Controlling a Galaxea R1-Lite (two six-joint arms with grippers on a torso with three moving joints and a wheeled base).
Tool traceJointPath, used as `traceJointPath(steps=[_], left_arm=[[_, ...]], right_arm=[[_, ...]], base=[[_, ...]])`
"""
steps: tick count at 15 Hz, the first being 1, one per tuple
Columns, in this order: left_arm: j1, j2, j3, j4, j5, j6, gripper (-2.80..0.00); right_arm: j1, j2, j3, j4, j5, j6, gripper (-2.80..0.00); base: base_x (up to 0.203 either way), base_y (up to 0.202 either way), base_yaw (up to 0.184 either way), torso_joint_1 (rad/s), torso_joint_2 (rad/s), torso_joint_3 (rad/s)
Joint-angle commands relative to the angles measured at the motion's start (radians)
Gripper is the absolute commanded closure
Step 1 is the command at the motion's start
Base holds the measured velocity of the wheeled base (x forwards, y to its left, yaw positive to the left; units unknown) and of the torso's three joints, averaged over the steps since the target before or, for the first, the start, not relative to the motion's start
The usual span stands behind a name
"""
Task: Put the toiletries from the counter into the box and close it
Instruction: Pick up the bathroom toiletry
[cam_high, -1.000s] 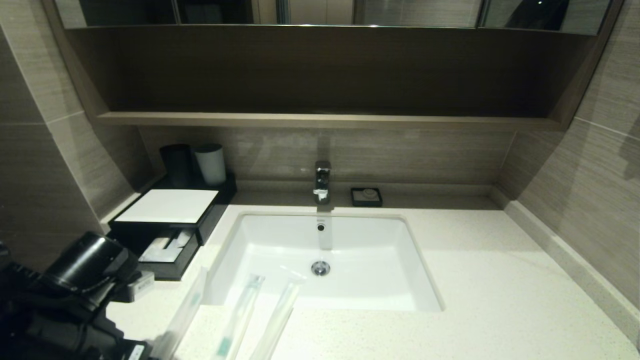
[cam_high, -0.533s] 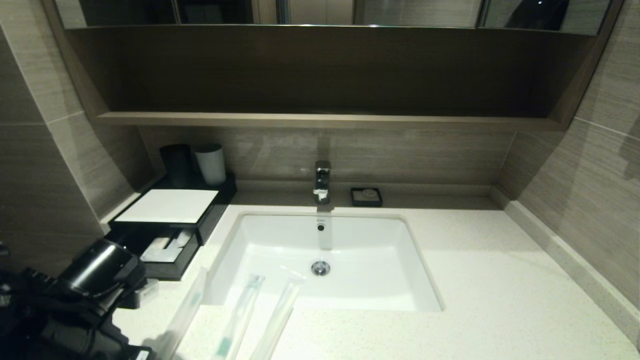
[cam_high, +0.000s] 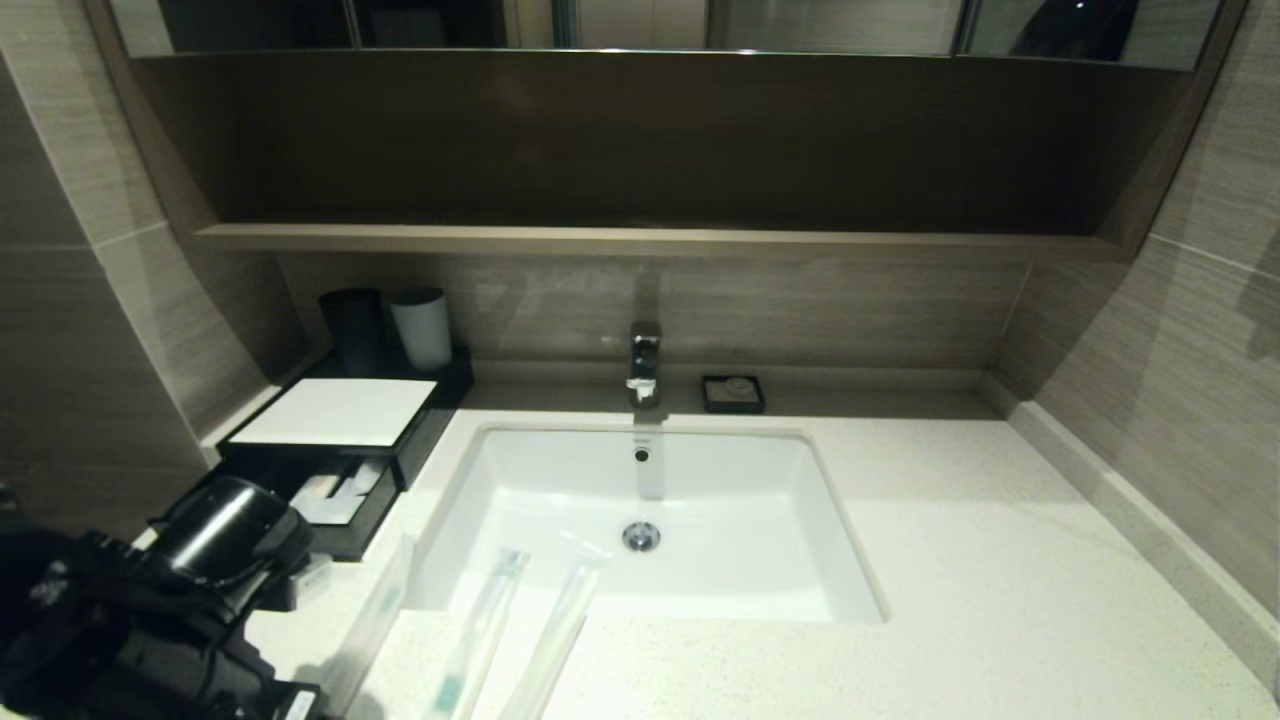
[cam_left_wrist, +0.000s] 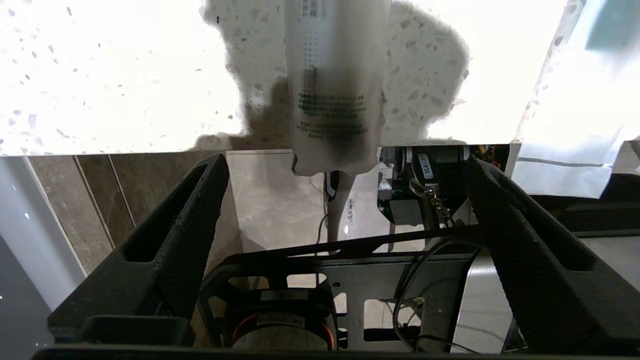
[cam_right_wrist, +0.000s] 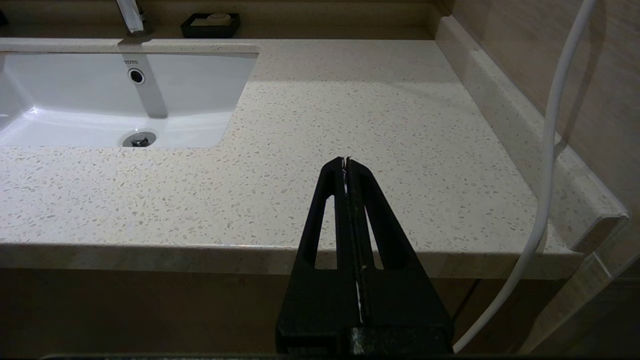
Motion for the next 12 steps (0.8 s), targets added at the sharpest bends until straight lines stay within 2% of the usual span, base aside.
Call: traceJointPath(steps=[1, 8, 12], left_arm=[[0.0, 0.013, -0.001, 0.001, 0.0, -0.009, -2.8], [0.0, 0.031, 0.004, -0.037, 0.001, -0.02, -2.8], [0.0, 0.031, -0.01, -0.041, 0.03, -0.02, -2.8]], right_arm=[[0.0, 0.0, 0.002, 0.0, 0.0, 0.0, 0.0], [0.0, 0.0, 0.002, 0.0, 0.0, 0.0, 0.0], [0.0, 0.0, 0.002, 0.0, 0.0, 0.0, 0.0]], base=[[0.0, 0.0, 0.0, 0.0, 0.0, 0.0], [0.0, 0.0, 0.0, 0.0, 0.0, 0.0], [0.0, 0.0, 0.0, 0.0, 0.0, 0.0]])
